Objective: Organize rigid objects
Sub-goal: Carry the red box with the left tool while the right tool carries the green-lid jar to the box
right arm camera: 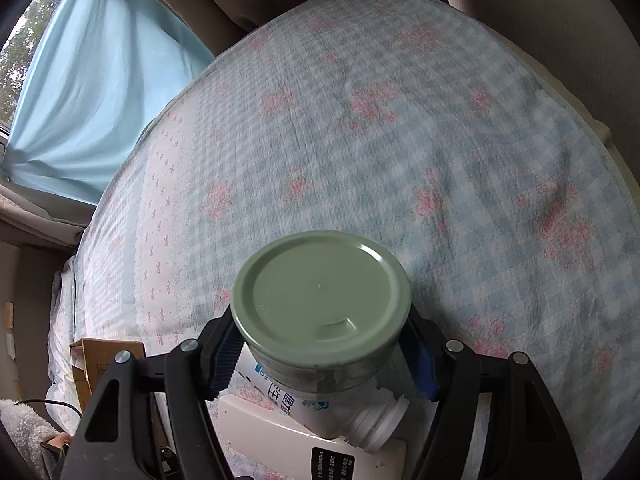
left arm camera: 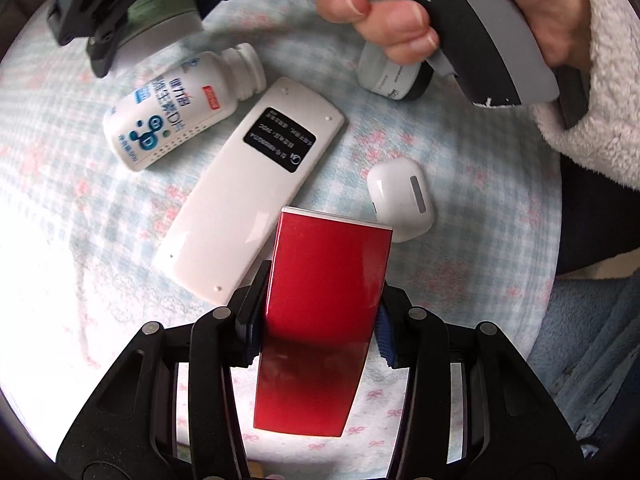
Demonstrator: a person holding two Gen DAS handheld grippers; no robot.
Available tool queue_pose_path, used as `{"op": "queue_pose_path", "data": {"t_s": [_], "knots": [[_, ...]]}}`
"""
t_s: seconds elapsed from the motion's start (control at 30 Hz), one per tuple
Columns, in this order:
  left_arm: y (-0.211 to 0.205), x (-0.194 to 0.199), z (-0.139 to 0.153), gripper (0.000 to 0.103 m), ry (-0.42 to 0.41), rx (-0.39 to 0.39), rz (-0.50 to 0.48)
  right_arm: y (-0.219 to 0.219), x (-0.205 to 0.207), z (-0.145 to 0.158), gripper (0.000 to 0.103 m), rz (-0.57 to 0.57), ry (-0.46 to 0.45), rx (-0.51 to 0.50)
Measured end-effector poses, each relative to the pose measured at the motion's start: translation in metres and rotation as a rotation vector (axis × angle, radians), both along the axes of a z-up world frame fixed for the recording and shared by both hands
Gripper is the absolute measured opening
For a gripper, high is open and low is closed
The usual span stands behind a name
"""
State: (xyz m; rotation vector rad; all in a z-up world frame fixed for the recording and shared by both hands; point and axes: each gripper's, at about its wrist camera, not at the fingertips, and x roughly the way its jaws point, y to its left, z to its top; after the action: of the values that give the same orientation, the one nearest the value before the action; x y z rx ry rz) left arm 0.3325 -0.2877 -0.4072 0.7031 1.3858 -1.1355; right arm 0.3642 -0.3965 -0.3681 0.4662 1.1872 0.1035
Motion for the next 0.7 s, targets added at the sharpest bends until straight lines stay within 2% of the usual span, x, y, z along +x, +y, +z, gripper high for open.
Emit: {"op": "queue_pose_path", "data": {"t_s": [0.2,0.37,0.53,0.7], "knots": [[0.035,0.018,0.039,0.041,0.027,-0.039,0.198,0.008,-0.002,0.029,0.066,0.009,-0.021,0.0],[0.078,0.005,0.068,0.041,0.04,-0.09,0.371,0.024,-0.009,0.065,0.066,0.039,-0.048,-0.024],[0.123,-0.002,0.102,0.041,0.021,-0.137,0.506,0.057,-0.019,0.109,0.066,0.109,-0.075,-0.051],[0.18,-0.016,0.132,0.041,-0.017,-0.176,0.64,0.103,-0.032,0.148,0.066,0.16,-0.092,-0.037]]}}
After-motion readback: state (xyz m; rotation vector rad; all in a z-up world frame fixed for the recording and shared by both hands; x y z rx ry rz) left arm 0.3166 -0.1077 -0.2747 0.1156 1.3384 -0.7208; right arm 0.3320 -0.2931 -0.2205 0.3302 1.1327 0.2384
